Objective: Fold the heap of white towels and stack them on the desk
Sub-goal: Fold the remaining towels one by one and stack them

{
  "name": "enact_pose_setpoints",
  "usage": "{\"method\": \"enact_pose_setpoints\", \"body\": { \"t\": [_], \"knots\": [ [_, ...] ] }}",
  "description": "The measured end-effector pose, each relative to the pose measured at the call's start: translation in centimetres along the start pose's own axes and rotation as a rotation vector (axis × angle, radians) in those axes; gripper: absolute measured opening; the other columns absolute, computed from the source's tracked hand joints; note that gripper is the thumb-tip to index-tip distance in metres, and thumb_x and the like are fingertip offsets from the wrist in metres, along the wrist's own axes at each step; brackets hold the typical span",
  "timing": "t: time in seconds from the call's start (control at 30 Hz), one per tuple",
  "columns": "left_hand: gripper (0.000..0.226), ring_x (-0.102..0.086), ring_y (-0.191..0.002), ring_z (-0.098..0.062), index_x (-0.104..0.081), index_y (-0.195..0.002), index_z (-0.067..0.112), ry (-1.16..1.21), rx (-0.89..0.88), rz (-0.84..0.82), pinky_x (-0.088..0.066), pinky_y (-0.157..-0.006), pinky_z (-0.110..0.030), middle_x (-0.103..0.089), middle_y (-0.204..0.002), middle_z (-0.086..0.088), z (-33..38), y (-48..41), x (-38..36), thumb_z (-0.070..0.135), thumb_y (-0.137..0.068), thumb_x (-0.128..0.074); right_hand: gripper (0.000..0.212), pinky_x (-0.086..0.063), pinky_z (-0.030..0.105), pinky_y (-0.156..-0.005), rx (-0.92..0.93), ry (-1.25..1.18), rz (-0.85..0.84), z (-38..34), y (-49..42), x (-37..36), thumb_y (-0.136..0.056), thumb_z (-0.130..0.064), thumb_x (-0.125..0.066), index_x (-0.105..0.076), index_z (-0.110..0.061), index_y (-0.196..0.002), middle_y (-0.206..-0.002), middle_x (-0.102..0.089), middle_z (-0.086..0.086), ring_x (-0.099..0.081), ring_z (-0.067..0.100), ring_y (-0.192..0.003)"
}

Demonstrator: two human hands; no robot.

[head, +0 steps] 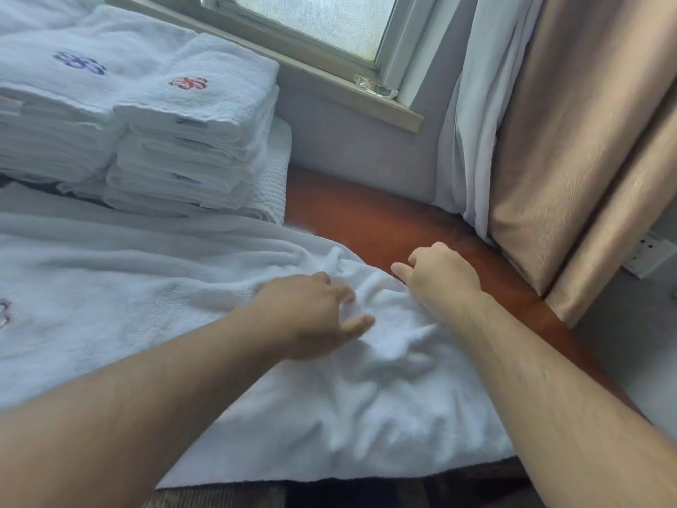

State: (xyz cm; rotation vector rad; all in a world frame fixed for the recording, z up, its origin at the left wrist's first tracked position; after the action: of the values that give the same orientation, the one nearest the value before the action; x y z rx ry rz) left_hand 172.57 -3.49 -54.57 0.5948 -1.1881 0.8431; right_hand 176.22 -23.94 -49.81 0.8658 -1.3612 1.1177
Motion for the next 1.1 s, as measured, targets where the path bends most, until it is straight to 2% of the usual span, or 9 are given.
{"method": "enact_pose_setpoints", "body": {
  "t": [0.1, 0.2, 0.33, 0.53, 0.73, 0.9, 0.97, 1.03, 1.1],
  "knots": [
    [0.052, -0.057, -0.097, -0.023, -0.068, -0.111, 0.030, -0.103, 0.038, -0.055, -0.045, -0.074, -0.035, -0.056, -0.127, -0.001, 0.2, -3.1, 1.6, 0.065, -0.096, -0.033, 0.031, -0.052, 0.038, -0.086, 0.010, -0.205, -0.106, 0.7, -0.8, -1.1, -0.091, -0.056, -0.061, -0.068, -0.029, -0.104, -0.107, -0.063, -0.006, -0.060, 0.017, -0.097],
    [0.037, -0.050, -0.093, -0.020, -0.065, -0.091, 0.026, -0.133, -0.030, 0.165, -0.037, -0.064, -0.032, -0.058, -0.106, 0.004, 0.2, -5.5, 3.3, 0.058, -0.095, -0.045, 0.021, -0.051, 0.031, -0.076, 0.027, -0.206, -0.199, 2.0, -1.3, -2.1, -0.085, -0.054, -0.071, -0.068, -0.034, -0.090, -0.090, -0.067, -0.014, -0.062, 0.010, -0.087],
    [0.028, -0.045, -0.109, -0.015, -0.060, -0.111, 0.038, 0.045, -0.153, 0.250, -0.046, -0.089, -0.036, -0.048, -0.110, 0.013, -0.8, -6.3, 1.5, 0.056, -0.092, -0.051, 0.022, -0.045, 0.022, -0.064, 0.094, -0.091, -0.342, 3.6, -1.3, -2.6, -0.079, -0.057, -0.076, -0.064, -0.042, -0.087, -0.086, -0.062, -0.018, -0.060, 0.002, -0.081],
    [0.031, -0.046, -0.115, -0.008, -0.060, -0.120, 0.047, 0.351, -0.134, 0.156, -0.045, -0.096, -0.034, -0.052, -0.114, 0.016, -3.0, -6.7, 1.5, 0.050, -0.090, -0.059, 0.018, -0.039, 0.016, -0.053, 0.192, 0.005, -0.520, 2.2, -1.2, -3.0, -0.086, -0.045, -0.070, -0.067, -0.030, -0.076, -0.062, -0.063, -0.022, -0.052, -0.002, -0.057],
    [0.039, -0.031, -0.136, -0.009, -0.057, -0.131, 0.042, 0.339, -0.171, 0.147, -0.034, -0.112, -0.037, -0.047, -0.138, 0.015, -2.7, -6.5, 1.2, 0.049, -0.093, -0.058, 0.026, -0.046, 0.033, -0.067, -0.013, 0.068, -0.068, 1.9, -3.3, 0.1, -0.089, -0.040, -0.062, -0.053, -0.023, -0.072, -0.086, -0.064, -0.004, -0.059, 0.024, -0.082],
    [0.040, -0.030, -0.133, -0.010, -0.057, -0.131, 0.043, 0.327, -0.194, 0.191, -0.036, -0.110, -0.040, -0.046, -0.139, 0.017, -2.7, -6.3, 1.5, 0.052, -0.092, -0.055, 0.019, -0.026, 0.030, -0.055, -0.054, -0.184, 0.735, 1.5, 1.7, 3.9, -0.085, -0.027, -0.064, -0.047, -0.022, -0.079, -0.060, -0.050, -0.009, -0.037, 0.021, -0.054],
    [0.041, -0.033, -0.130, -0.012, -0.055, -0.132, 0.045, 0.270, -0.187, 0.141, -0.037, -0.109, -0.041, -0.044, -0.141, 0.017, -2.7, -6.2, 1.2, 0.054, -0.092, -0.054, 0.016, -0.028, 0.031, -0.057, -0.121, -0.223, 0.710, 2.2, 2.8, 2.2, -0.086, -0.026, -0.067, -0.051, -0.022, -0.083, -0.064, -0.048, -0.013, -0.038, 0.020, -0.063],
    [0.044, -0.035, -0.132, -0.016, -0.053, -0.133, 0.045, 0.157, -0.175, 0.064, -0.035, -0.111, -0.040, -0.043, -0.145, 0.016, -2.7, -6.1, 0.4, 0.056, -0.091, -0.053, 0.011, -0.036, 0.034, -0.065, -0.170, -0.135, 0.488, 3.0, 2.9, -0.8, -0.083, -0.027, -0.066, -0.057, -0.020, -0.082, -0.076, -0.048, -0.008, -0.047, 0.026, -0.080],
    [0.046, -0.034, -0.134, -0.018, -0.051, -0.135, 0.046, 0.083, -0.171, 0.027, -0.032, -0.113, -0.040, -0.041, -0.148, 0.017, -2.7, -6.0, 0.0, 0.059, -0.091, -0.050, 0.009, -0.038, 0.035, -0.080, -0.079, -0.078, 0.454, 3.1, 3.4, -1.7, -0.076, -0.025, -0.069, -0.064, -0.018, -0.074, -0.090, -0.050, -0.002, -0.048, 0.030, -0.096]
  ]
}}
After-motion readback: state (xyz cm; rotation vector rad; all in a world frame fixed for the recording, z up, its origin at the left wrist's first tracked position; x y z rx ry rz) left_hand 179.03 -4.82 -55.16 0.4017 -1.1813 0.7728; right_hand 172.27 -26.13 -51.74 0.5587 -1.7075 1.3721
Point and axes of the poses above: each hand's wrist, its own y-axis away from the middle knuckle, its own x-axis out of the back of the hand, z = x × y, the point moved 8 cm from there along -y, towards the middle knuckle
